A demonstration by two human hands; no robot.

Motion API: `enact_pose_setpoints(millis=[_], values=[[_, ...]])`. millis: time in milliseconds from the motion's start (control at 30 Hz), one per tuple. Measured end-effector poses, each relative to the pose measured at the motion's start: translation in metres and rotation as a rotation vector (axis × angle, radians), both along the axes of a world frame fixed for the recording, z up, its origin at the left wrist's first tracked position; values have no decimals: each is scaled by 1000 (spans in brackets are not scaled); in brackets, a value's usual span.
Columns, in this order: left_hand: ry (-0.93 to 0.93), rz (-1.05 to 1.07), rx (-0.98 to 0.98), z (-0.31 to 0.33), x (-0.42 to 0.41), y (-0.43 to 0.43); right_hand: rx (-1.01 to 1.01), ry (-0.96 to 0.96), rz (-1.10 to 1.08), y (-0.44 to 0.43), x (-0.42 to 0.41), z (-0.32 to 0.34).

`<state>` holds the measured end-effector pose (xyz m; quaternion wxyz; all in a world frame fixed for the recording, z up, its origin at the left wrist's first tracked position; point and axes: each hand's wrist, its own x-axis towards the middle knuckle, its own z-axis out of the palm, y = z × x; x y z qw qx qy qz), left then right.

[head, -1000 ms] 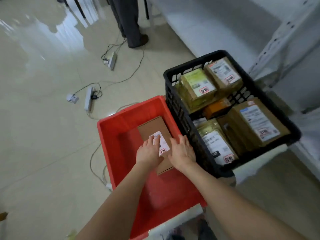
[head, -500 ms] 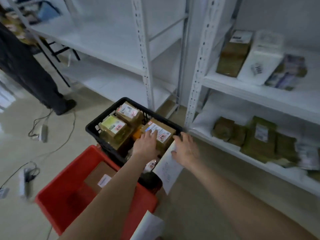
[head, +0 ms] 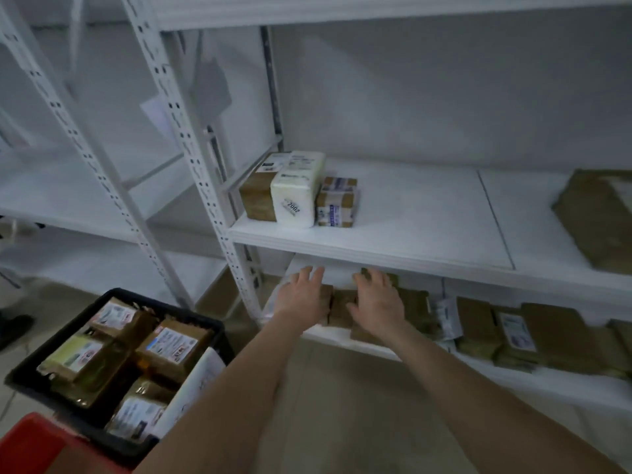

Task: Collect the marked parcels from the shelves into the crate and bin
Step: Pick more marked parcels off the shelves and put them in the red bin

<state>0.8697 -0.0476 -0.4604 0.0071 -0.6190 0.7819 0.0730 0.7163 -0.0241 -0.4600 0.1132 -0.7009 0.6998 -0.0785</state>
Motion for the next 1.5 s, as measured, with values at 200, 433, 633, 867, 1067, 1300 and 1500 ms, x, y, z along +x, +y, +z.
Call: enact_pose_setpoints(millis=[200, 433, 633, 867, 1067, 1300, 1500], values=[[55, -32, -75, 20, -60, -31, -18, -22, -64, -36, -59, 15], [238, 36, -252, 28, -68, -117, -11, -161, -30, -124, -56, 27], [425, 65, -318, 27, -76, -204, 41, -141, 20, -229, -36, 33], [401, 158, -105, 23, -89, -255, 78, -140, 80, -272, -64, 27], [759, 302, 3, 26, -126, -263, 103, -478, -16, -253, -115, 34], [998, 415, 405, 26, -178, -228, 142, -1058, -532, -218, -178, 17], [1277, 255, 453, 34, -208, -213, 54, -1248, -485, -192, -216, 38]])
